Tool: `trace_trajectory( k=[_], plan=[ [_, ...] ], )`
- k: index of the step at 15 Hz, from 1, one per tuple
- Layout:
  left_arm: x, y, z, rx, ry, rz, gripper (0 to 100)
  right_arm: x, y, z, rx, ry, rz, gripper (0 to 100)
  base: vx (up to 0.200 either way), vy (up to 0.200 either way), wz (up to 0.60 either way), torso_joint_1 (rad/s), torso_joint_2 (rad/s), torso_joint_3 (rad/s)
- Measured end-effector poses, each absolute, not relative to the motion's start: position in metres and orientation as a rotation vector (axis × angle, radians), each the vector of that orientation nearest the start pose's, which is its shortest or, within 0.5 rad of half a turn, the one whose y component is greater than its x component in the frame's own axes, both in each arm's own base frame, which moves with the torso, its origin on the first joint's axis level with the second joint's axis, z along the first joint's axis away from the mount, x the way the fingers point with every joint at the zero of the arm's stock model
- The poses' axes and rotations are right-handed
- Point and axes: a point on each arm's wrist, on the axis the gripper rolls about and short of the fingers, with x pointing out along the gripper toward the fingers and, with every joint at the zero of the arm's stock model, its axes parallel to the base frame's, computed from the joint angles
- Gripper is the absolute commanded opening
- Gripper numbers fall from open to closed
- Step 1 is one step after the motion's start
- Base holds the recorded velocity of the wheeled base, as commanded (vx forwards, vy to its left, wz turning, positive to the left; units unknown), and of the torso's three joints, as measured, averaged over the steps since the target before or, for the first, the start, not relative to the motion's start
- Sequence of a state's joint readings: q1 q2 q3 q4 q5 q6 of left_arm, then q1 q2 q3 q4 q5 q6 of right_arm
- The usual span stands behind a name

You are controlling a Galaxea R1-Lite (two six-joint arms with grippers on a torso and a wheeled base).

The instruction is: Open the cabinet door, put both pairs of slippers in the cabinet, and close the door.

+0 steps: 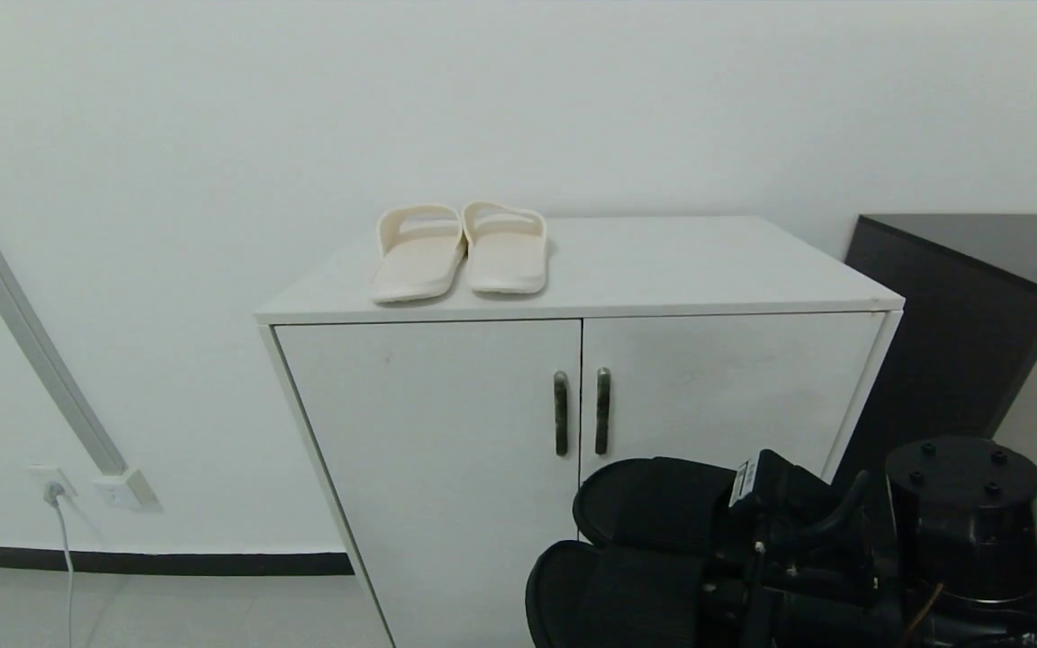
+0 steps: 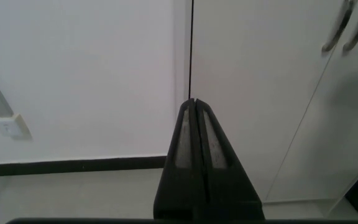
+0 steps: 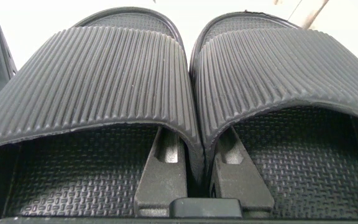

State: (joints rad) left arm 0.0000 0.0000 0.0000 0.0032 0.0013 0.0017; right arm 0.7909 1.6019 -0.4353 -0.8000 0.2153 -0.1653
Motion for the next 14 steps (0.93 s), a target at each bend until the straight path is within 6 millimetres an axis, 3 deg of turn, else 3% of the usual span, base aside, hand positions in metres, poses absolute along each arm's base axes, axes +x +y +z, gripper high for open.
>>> trace_trajectory(
  k=[7, 14],
  plan=[
    [-0.0228, 0.0, 0.0751, 0.001, 0.004, 0.001, 0, 0.1658, 0.1764, 0.1317, -0.26, 0.287, 1.03, 0, 0.0, 0.0, 0.0, -0.072, 0.43, 0.348],
    [-0.0228, 0.0, 0.0752, 0.002, 0.003, 0.001, 0, 0.1655, 0.1763, 0.1309, -0.261, 0.289, 1.031, 0, 0.0, 0.0, 0.0, -0.005, 0.01, 0.012]
  ],
)
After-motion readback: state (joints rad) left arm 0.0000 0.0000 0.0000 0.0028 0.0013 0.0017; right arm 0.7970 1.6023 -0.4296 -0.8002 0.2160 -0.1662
